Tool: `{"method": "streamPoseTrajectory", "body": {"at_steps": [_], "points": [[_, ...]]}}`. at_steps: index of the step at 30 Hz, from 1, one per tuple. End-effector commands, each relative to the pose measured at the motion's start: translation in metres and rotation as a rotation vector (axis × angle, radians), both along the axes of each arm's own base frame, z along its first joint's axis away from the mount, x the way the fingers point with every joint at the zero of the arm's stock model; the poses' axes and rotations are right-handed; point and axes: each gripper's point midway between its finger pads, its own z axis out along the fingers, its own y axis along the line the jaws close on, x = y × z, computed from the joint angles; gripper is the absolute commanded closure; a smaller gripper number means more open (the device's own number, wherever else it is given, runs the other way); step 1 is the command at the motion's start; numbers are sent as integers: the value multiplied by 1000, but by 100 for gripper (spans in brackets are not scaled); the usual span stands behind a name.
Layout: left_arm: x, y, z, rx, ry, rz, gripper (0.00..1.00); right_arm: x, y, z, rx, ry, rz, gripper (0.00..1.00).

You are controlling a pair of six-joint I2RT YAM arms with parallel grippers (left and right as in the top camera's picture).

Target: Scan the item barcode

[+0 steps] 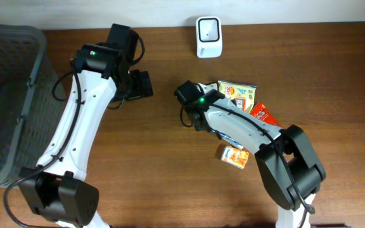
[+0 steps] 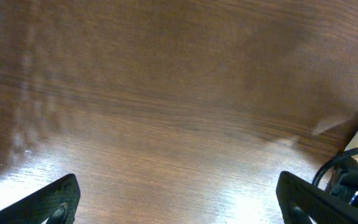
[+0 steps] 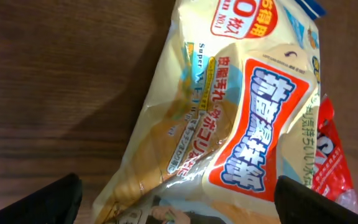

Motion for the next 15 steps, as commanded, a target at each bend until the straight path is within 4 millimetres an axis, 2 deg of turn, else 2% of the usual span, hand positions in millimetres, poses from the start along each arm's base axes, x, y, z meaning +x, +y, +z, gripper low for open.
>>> {"method": "streamPoseTrajectory", "body": {"at_steps": [1, 4, 6, 9, 12, 13, 15], "points": [[0, 2, -2, 0, 5, 12, 1, -2, 3, -7, 39, 0, -63, 2], [0, 2, -2, 0, 5, 12, 1, -5, -11, -13, 8, 6, -95, 2], [0, 2, -2, 0, 5, 12, 1, -5, -14, -15, 19, 17, -105, 0], [0, 2, -2, 0, 5, 12, 1, -8, -23, -21, 21, 26, -145, 4], [0, 2, -2, 0, 5, 12, 1, -8, -29, -23, 22, 34, -163, 29], [0, 2, -2, 0, 5, 12, 1, -8, -30, -25, 30, 36, -166, 33], [0, 2, -2, 0, 5, 12, 1, -10, -30, -35, 43, 30, -166, 34]]}}
